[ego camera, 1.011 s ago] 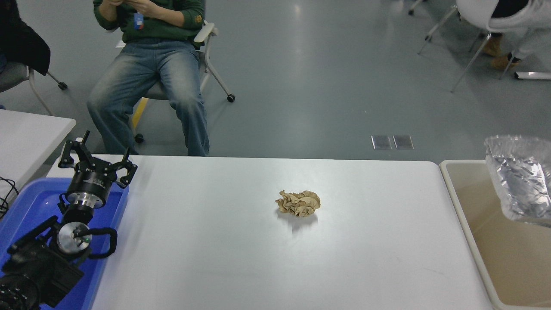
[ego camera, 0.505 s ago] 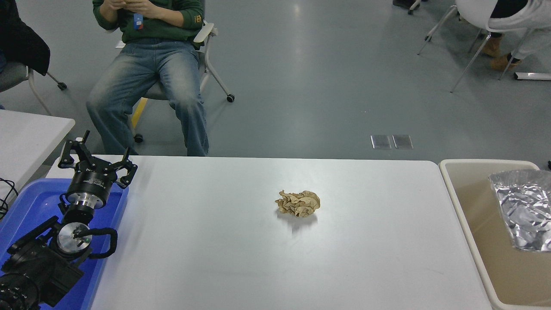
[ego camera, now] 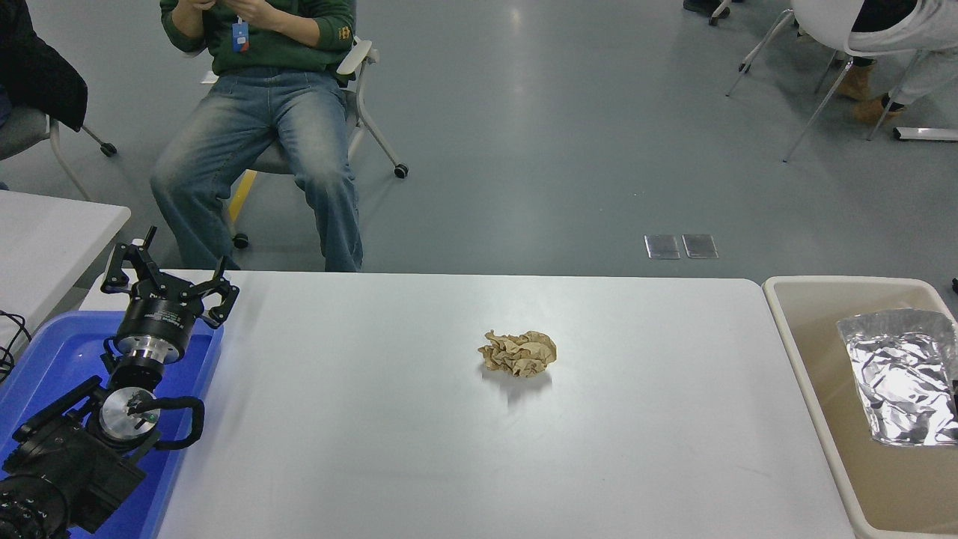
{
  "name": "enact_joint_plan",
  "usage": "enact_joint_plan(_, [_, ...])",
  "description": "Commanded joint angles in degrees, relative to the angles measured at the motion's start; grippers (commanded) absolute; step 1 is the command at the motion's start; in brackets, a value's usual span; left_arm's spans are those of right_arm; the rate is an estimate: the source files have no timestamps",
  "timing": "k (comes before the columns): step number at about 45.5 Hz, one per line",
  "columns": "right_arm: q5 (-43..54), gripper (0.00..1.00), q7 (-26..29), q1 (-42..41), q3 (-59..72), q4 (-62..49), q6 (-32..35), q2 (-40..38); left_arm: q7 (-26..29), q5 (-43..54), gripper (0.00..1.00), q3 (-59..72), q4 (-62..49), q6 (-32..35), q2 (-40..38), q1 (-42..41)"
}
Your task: Clean the table surface
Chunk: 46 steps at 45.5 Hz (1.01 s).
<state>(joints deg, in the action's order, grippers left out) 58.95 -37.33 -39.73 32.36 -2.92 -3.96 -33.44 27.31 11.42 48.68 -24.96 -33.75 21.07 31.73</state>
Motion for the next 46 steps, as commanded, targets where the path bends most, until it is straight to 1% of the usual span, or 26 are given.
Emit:
enact_joint_plan(1, [-0.32, 0.00, 5.34, 1.32, -0.37, -1.12, 0.09, 3.11, -0.06, -0.08, 1.00, 0.01, 0.00, 0.00, 0.02, 0.00])
enact_joint_plan(9, [-5.06, 0.00, 9.03, 3.17, 0.07, -1.21, 0.09, 4.78, 0.03, 0.01, 1.00, 0.01, 0.00, 0.00, 0.02, 0.00])
enact_joint_plan(14, [-5.60, 0.00, 10.44, 3.78, -0.02, -2.35, -0.17, 5.14, 0.03, 0.01, 1.00, 0.01, 0.00, 0.00, 0.02, 0.00])
enact_joint_plan(21, [-5.60, 0.00, 10.70, 4.40, -0.10, -2.61, -0.44, 5.23, -0.06, -0.08, 1.00, 0.01, 0.00, 0.00, 0.02, 0.00])
enact_joint_plan(29, [-5.60, 0.00, 11.23, 5.89, 0.07, -4.63, -2.90, 6.19, -0.06, 0.01, 1.00, 0.01, 0.00, 0.00, 0.02, 0.00])
enact_joint_plan(46, [-5.42, 0.00, 11.23, 6.07, 0.51, -4.81, -3.95, 6.54, 0.03, 0.01, 1.00, 0.01, 0.00, 0.00, 0.02, 0.00])
